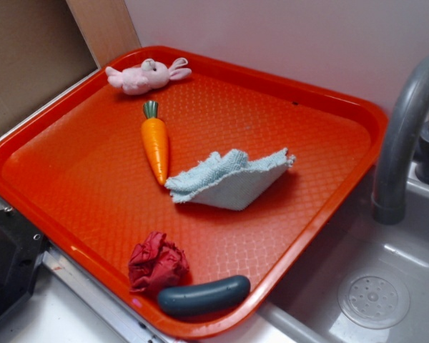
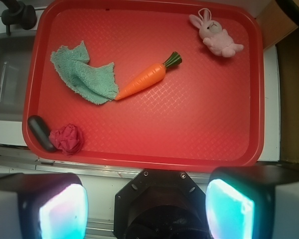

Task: Grab the carrot.

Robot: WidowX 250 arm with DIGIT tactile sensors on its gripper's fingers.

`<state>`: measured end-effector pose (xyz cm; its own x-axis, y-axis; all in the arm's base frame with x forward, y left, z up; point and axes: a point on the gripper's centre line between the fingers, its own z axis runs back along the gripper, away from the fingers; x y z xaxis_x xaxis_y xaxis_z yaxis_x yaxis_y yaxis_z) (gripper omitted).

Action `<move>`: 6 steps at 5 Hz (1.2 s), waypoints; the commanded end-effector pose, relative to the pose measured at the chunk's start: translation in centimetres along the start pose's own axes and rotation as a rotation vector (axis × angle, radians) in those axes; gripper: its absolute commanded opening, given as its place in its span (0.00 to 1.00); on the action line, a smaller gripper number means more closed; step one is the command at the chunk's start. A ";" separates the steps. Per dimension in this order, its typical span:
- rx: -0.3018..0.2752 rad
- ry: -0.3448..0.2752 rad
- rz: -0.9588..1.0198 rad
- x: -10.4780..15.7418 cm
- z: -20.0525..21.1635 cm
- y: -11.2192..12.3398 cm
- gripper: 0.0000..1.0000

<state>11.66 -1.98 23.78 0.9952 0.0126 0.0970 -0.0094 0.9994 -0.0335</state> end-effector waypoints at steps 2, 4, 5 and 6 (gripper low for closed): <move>-0.028 -0.003 0.202 0.9 -1.0 -0.5 1.00; 0.026 0.007 0.585 3.3 -4.9 1.0 1.00; 0.027 0.002 0.600 5.3 -7.7 1.7 1.00; 0.069 -0.029 0.639 7.3 -10.4 2.0 1.00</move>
<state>19.66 -0.37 13.34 0.7894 0.6080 0.0845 -0.6096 0.7927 -0.0083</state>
